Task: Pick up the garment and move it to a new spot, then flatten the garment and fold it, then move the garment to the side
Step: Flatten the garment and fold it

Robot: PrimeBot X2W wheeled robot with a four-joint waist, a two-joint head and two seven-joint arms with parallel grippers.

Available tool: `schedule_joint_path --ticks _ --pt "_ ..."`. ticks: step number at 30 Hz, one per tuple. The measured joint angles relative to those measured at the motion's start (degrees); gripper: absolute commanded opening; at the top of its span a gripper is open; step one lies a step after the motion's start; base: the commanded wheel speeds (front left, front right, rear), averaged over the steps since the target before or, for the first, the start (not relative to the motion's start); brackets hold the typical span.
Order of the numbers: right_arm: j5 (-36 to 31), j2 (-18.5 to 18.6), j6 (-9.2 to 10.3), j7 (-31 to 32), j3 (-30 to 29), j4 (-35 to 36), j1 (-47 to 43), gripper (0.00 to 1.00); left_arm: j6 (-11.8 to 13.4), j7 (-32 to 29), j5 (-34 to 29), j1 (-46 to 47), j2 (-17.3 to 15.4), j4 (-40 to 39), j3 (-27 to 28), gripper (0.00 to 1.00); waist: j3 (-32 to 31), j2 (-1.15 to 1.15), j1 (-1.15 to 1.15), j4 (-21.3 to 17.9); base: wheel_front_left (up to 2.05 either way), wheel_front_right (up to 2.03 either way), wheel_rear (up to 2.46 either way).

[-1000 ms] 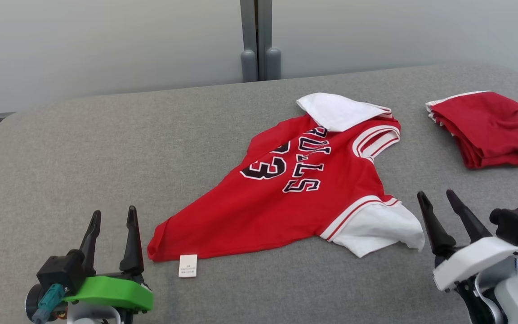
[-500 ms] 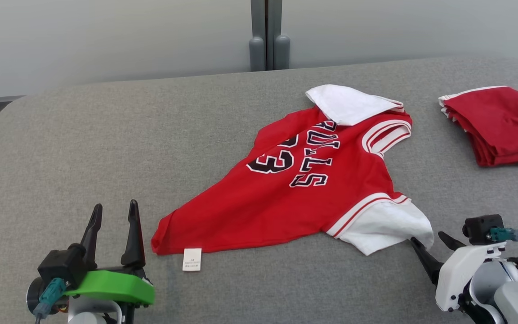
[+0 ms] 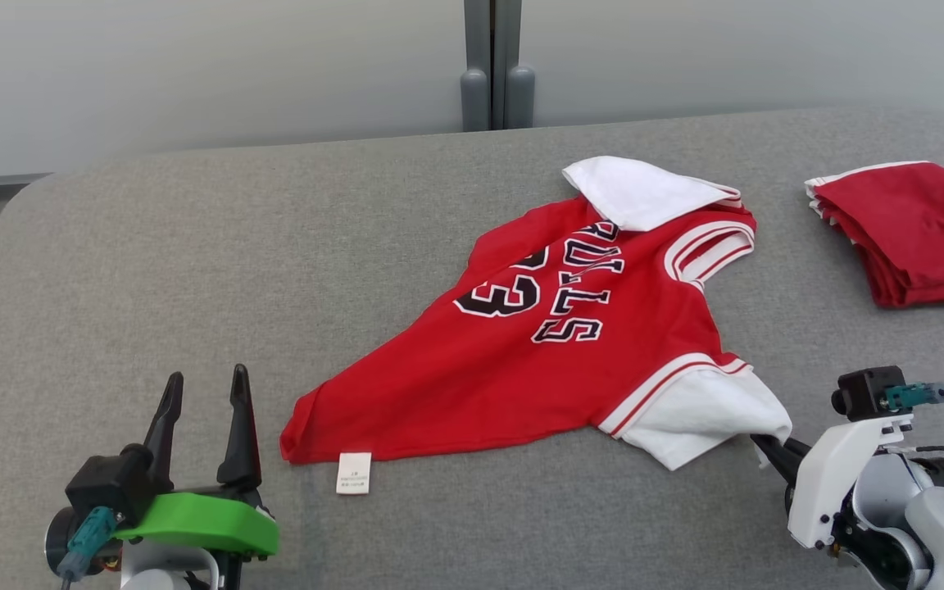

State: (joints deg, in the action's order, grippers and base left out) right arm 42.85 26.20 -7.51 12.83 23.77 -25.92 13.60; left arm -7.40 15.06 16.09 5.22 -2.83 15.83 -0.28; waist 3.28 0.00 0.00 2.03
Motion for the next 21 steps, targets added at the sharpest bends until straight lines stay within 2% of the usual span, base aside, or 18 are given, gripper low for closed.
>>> schedule_joint_path --ticks 6,9,13,14,15,16,21 --pt "13.8 5.0 0.01 11.0 -1.8 9.7 -4.5 0.0 0.0 0.0 0.0 -0.8 0.0 0.1 0.2 1.0 -0.8 0.0 0.0 -1.3 0.0 0.0 0.0" --pt "19.0 7.0 0.01 16.9 -3.8 12.2 -6.8 0.0 0.0 0.0 0.0 -1.0 0.0 0.1 0.1 1.0 -1.0 0.0 0.0 -1.9 0.0 0.0 0.0" --pt "24.0 7.2 0.02 21.8 -6.8 14.1 -8.6 0.0 0.0 0.0 0.0 -1.0 0.0 0.1 0.0 1.0 -1.1 0.0 0.0 -2.2 0.0 0.0 0.0" --pt "24.1 7.1 0.02 22.6 -7.3 13.8 -8.9 0.12 0.0 0.0 0.0 -1.0 0.0 0.1 0.0 1.0 -1.0 0.0 0.0 -2.2 0.0 0.0 0.0" --pt "24.0 6.9 0.02 23.1 -8.0 13.2 -9.2 0.75 0.0 0.0 0.0 -1.0 0.0 0.2 -0.1 1.0 -1.0 0.0 0.0 -2.2 0.0 0.0 0.0" --pt "23.4 6.7 0.02 23.2 -8.7 12.1 -9.4 1.0 0.0 0.0 0.0 -1.0 0.0 0.2 -0.3 1.0 -0.9 0.0 0.0 -2.1 0.0 0.0 0.0" --pt "15.4 5.3 0.03 20.1 -11.7 8.1 -9.3 1.0 0.0 0.0 0.2 -1.0 0.0 0.5 -0.5 1.0 -0.7 0.0 0.0 -1.4 0.0 0.0 0.0"
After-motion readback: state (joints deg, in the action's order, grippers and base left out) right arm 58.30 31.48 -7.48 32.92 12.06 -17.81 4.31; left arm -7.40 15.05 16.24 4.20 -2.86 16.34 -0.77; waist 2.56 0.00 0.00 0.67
